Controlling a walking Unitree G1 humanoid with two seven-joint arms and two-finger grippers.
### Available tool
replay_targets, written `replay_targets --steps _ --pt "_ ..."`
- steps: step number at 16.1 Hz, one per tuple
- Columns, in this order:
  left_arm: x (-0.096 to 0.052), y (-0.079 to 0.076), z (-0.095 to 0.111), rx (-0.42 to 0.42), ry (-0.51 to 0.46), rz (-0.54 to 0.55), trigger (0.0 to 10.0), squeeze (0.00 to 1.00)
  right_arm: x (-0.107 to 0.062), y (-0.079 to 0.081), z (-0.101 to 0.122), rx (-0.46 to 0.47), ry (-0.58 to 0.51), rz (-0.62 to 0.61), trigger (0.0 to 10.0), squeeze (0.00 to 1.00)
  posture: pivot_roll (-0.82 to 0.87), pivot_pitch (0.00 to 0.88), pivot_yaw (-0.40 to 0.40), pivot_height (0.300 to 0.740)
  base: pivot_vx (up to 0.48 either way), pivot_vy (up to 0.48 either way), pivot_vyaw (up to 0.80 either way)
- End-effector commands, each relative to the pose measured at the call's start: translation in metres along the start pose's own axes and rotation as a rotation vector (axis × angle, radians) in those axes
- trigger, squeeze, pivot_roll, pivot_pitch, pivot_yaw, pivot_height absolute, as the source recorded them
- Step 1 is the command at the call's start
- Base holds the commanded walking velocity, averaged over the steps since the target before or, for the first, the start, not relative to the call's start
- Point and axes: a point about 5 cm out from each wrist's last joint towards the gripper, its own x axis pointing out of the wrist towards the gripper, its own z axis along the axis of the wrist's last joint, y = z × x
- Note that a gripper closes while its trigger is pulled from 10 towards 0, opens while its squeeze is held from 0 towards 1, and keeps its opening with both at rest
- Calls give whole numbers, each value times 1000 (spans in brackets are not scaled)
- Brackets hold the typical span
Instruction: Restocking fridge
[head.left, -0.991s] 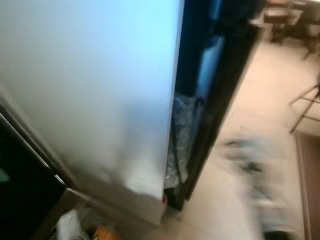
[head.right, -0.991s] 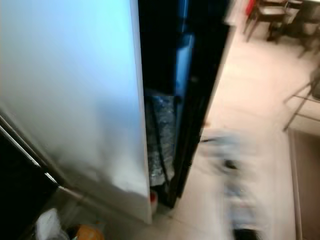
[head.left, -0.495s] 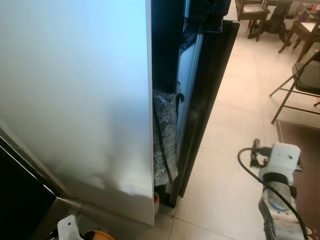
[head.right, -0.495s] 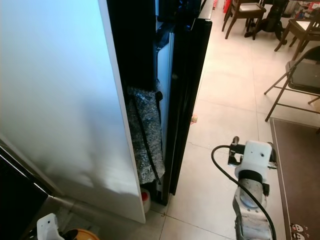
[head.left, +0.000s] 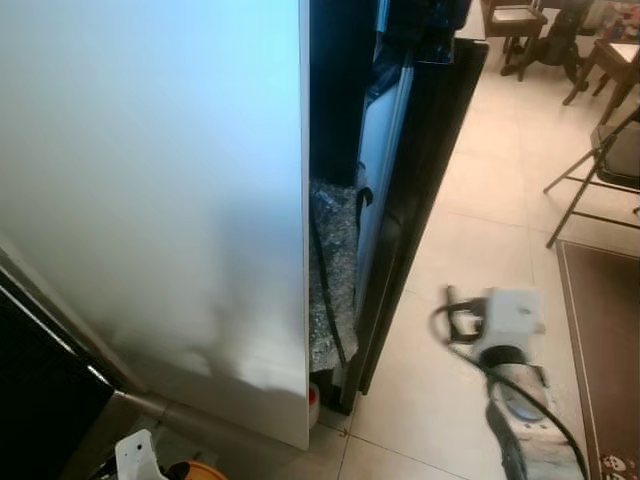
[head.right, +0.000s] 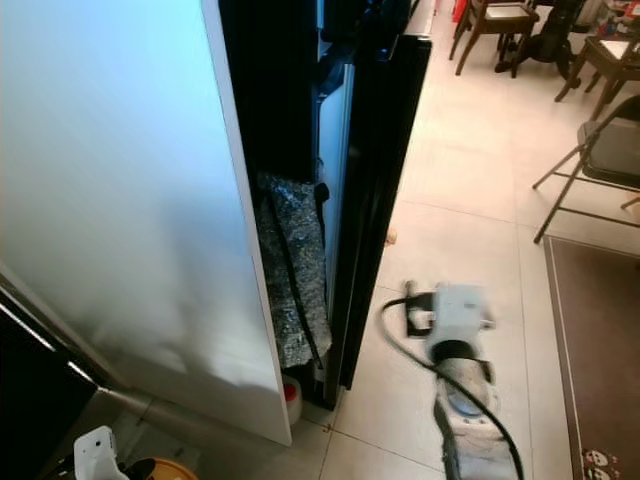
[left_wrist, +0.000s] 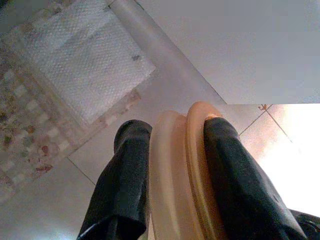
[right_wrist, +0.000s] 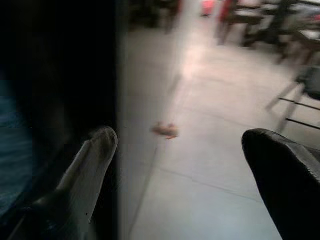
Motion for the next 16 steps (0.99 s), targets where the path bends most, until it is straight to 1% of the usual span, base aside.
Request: replay_targets --steps 1,3,5,7,9,10,11,16 --pt "-1 2 -6 -3 31 8 10000 0 -1 10 8 11 -10 58 10000 0 -222 41 2 740 0 0 0" --pt "-1 2 -6 -5 31 7 10000 0 1 21 12 3 4 118 10000 0 -221 39 2 740 0 0 0" --pt "-1 1 -7 -5 31 8 10000 0 5 25 15 -1 -1 136 10000 0 -221 36 1 740 0 0 0" --pt "-1 1 -6 -6 28 10 10000 0 13 25 22 9 -21 126 10000 0 -223 35 2 740 0 0 0" --pt "0 0 -5 -7 25 9 10000 0 23 35 27 21 -32 191 10000 0 -220 32 5 740 0 0 0" --pt "0 0 -5 -8 24 9 10000 0 25 37 28 24 -31 202 10000 0 -220 32 5 740 0 0 0" --pt "0 0 -4 -7 23 8 10000 0 30 45 31 27 -33 246 10000 0 -221 31 7 740 0 0 0" --pt "0 0 -4 -11 20 9 10000 0 41 57 38 15 -64 271 10000 0 -220 30 7 740 0 0 0"
